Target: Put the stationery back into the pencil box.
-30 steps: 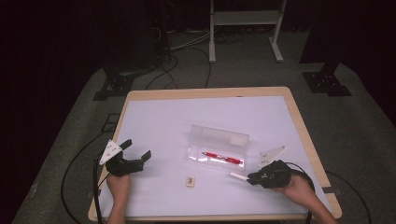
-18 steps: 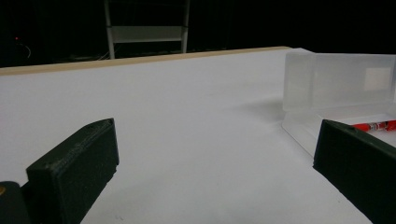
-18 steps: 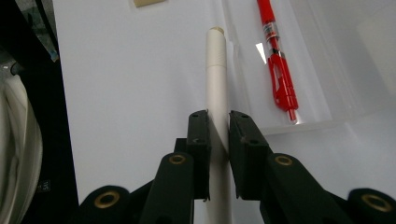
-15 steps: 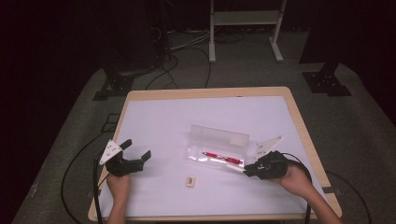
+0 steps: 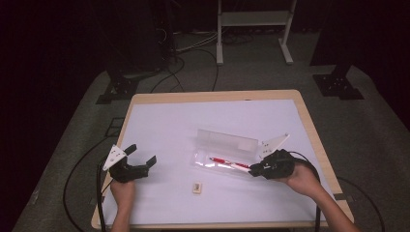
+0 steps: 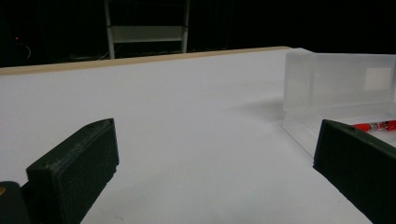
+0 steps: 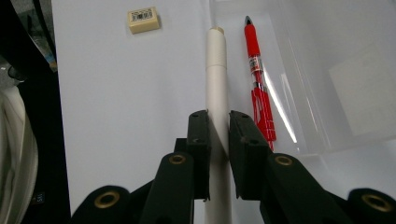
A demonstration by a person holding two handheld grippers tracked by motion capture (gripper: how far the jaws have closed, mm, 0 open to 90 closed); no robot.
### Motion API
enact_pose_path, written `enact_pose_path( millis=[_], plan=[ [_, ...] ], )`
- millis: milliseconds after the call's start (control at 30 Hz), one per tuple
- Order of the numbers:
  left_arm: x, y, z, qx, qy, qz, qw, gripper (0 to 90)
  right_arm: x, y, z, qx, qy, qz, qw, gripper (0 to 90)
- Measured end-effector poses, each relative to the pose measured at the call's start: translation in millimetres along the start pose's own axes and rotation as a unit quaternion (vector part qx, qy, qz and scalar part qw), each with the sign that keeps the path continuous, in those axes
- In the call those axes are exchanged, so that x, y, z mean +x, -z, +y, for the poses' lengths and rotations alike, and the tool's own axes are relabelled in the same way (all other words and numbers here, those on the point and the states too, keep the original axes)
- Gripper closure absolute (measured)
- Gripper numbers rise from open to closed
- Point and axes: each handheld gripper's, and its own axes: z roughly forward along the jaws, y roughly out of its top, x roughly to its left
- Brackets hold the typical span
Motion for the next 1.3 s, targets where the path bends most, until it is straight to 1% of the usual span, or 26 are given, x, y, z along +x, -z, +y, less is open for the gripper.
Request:
enact_pose_path(
  millis=[67,200,233,267,333,367,400,800,833,867,967,1067,1100,1133,1233,1300],
  plan=[
    [0.0,0.0,-0.1,0.000,0.000,0.000,1.0000,0.0,-0.2,0.0,2.5,0.001,-0.002,0.000,1.0000,78.1],
    [0.0,-0.1,-0.1,-0.001,0.000,0.000,1.0000,0.0,-2.2,-0.7,7.1,0.002,0.006,0.000,1.0000,78.1],
    [0.0,-0.1,-0.1,-0.001,0.001,0.000,1.0000,0.0,-1.8,-1.0,8.5,0.002,0.002,0.001,1.0000,78.1],
    [0.0,-0.1,-0.1,-0.001,0.001,0.000,1.0000,0.0,-2.9,-1.3,10.0,0.001,0.007,0.000,1.0000,78.1],
    [0.1,-0.1,-0.1,-0.001,0.001,0.000,1.0000,0.0,-2.7,-1.9,12.5,0.001,0.005,0.002,1.0000,78.2],
    [0.0,-0.3,-0.2,-0.002,0.001,0.000,1.0000,0.0,-3.6,-2.4,13.7,0.001,0.011,0.002,0.9999,78.1],
    [0.0,-0.3,-0.2,-0.002,0.001,0.000,1.0000,0.0,-3.0,-2.9,15.1,0.001,0.007,0.002,1.0000,78.1],
    [0.2,-0.2,-0.2,-0.002,0.001,-0.001,1.0000,0.0,-6.7,-7.6,32.1,0.004,0.019,0.005,0.9998,78.1],
    [0.1,-0.3,-0.1,-0.002,0.001,0.000,1.0000,0.0,-7.9,-7.6,33.5,0.003,0.026,0.005,0.9996,78.1],
    [0.1,-0.3,-0.2,-0.002,0.002,0.000,1.0000,0.0,-7.2,-7.9,35.1,0.002,0.020,0.007,0.9998,78.1],
    [0.2,-0.3,-0.2,-0.003,0.001,-0.001,1.0000,0.0,-8.1,-9.4,38.5,0.004,0.029,0.007,0.9995,78.1],
    [0.2,-0.3,-0.2,-0.002,0.002,-0.001,1.0000,0.0,-8.4,-10.7,41.5,0.006,0.032,0.008,0.9994,78.1],
    [0.2,-0.3,-0.2,-0.002,0.001,-0.001,1.0000,0.0,-7.8,-11.3,42.5,0.005,0.026,0.009,0.9996,78.1],
    [0.2,-0.3,-0.2,-0.002,0.001,-0.001,1.0000,0.0,-8.6,-11.9,43.4,0.006,0.032,0.010,0.9994,78.2],
    [0.3,-0.3,-0.2,-0.002,0.001,-0.001,1.0000,0.0,-9.0,-13.2,46.4,0.008,0.030,0.011,0.9995,78.1],
    [0.3,-0.2,-0.1,-0.002,0.001,0.000,1.0000,0.0,-9.9,-14.4,48.3,0.008,0.036,0.010,0.9993,78.2]
  ],
)
